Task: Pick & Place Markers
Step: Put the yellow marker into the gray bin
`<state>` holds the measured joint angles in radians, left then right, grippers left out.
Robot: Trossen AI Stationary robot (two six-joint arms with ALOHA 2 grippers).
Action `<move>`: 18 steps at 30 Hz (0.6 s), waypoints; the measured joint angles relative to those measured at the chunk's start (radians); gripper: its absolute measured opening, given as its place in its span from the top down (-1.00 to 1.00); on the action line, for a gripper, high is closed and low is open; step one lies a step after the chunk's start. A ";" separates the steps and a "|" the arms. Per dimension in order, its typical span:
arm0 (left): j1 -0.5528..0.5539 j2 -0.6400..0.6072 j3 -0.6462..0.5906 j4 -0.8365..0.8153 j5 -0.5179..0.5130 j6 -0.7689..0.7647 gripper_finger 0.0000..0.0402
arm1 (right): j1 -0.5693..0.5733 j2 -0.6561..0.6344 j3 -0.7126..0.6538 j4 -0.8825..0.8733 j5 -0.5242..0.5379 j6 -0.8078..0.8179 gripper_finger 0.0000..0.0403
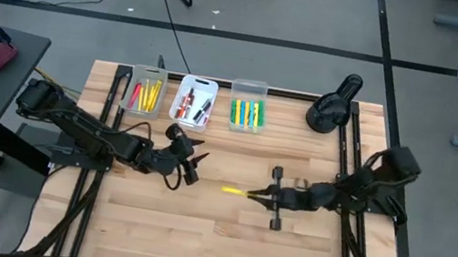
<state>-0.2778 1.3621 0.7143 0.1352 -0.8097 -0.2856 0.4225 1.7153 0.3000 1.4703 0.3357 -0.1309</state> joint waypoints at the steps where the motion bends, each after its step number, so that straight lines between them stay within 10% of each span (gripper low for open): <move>1: -0.007 -0.003 0.000 0.020 0.004 0.026 0.05 | 0.000 -0.023 0.005 0.050 -0.018 -0.028 0.91; 18: -0.038 0.140 0.000 0.937 0.521 0.384 0.05 | -0.022 -0.101 0.307 -0.064 -0.074 -0.177 0.89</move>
<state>-0.3158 1.5024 0.7143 1.0725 -0.2886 0.0986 0.4008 1.6142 0.6069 1.4063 0.2619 -0.3081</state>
